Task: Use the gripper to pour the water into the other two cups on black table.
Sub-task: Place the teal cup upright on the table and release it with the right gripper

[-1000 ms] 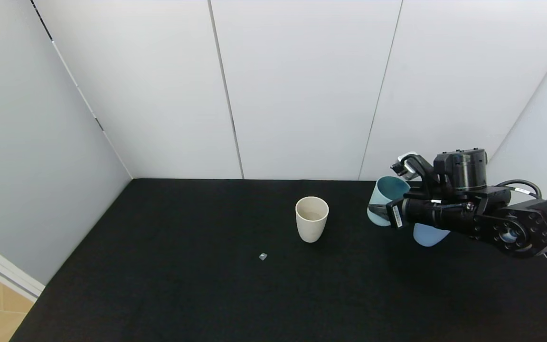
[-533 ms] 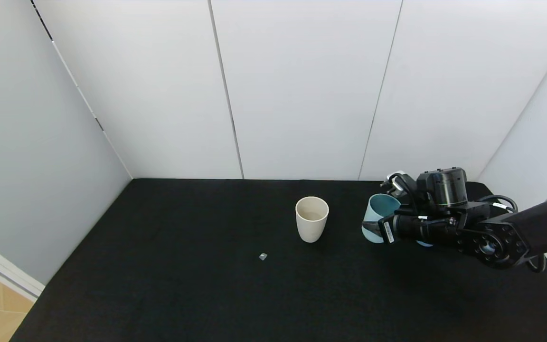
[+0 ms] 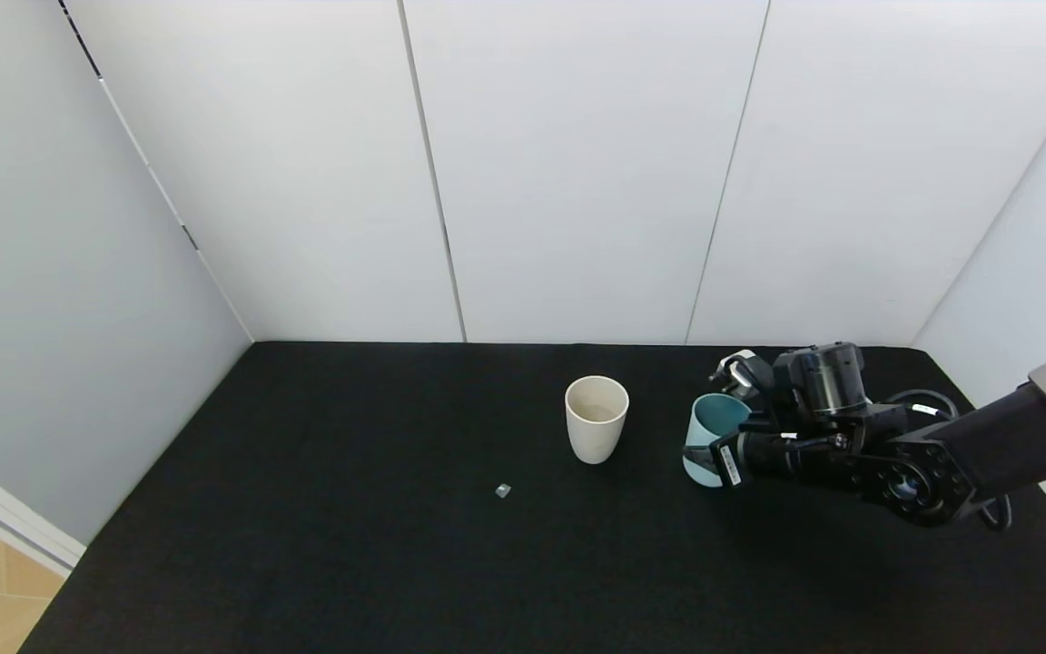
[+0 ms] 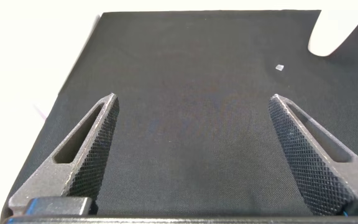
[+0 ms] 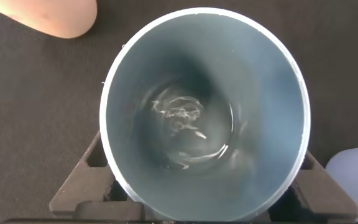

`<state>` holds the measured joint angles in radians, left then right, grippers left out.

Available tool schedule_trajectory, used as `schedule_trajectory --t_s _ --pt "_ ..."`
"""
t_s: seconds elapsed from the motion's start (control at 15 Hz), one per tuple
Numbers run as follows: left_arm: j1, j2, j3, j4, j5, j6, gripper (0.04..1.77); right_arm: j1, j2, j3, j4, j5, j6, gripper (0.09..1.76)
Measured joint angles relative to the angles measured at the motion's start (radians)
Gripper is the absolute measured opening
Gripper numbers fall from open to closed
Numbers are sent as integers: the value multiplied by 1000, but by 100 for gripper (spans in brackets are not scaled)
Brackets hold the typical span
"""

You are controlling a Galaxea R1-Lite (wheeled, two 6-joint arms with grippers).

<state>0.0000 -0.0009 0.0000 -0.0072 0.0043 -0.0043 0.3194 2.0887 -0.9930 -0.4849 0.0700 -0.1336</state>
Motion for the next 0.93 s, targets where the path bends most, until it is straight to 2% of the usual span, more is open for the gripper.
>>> schedule_trajectory --t_s 0.13,0.47,0.73,0.93 --pt "0 0 0 0 0 0 172 1 4 0 0 0 0 119" --pt "1 0 0 0 0 0 172 1 6 7 -2 -3 -1 144" --pt "0 0 0 0 0 0 172 1 2 6 -3 -2 -1 155" --pt "1 0 0 0 0 0 172 -8 -20 8 -54 3 18 160"
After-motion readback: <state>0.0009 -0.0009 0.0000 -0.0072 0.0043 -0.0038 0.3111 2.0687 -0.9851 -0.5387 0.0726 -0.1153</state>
